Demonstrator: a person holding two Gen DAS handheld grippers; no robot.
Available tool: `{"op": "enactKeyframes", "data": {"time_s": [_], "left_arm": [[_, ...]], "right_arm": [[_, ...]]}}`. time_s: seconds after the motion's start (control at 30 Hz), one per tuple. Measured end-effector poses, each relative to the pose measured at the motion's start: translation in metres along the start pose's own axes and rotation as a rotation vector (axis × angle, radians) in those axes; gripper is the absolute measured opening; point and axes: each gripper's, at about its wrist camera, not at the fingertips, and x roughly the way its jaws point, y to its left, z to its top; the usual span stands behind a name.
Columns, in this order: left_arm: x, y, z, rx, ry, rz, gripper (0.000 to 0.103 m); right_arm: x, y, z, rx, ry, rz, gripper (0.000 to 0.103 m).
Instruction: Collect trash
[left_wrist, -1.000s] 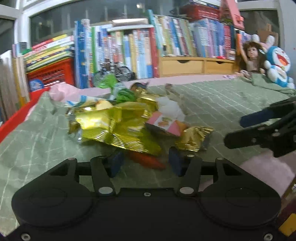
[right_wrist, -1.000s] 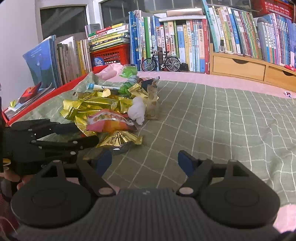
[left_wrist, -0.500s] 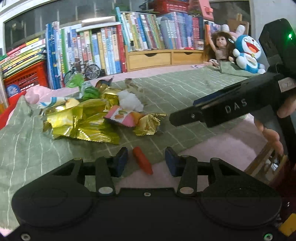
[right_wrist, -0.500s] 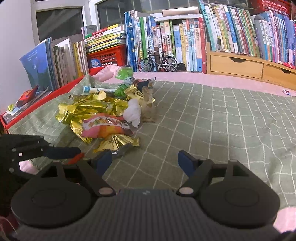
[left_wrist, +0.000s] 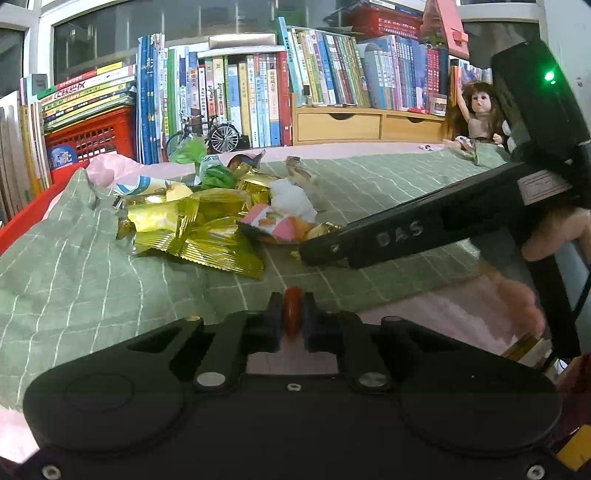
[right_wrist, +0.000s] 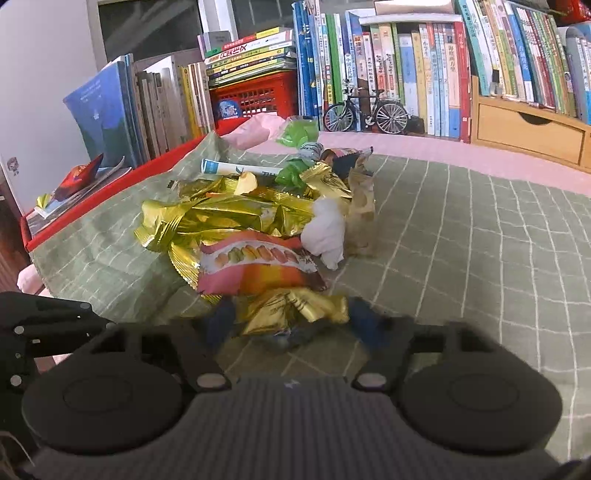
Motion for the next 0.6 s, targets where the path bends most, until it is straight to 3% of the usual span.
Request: {"op": "enactKeyframes", "data": {"time_s": [0.2,0.6], "left_arm": [[-0.001,-0.005,0.000,0.004,-0.003,0.014,0.010],[-0.013,-0.019,0.004,0.017,-0.020,-0.003,0.010]], "right_arm": [[-0.018,-0.006,-0.002,0.016,-0.023,-0.003,0.043],[-0.059,-0.011,-0.015,0.020,-0.059,-0.036,0.035]]}}
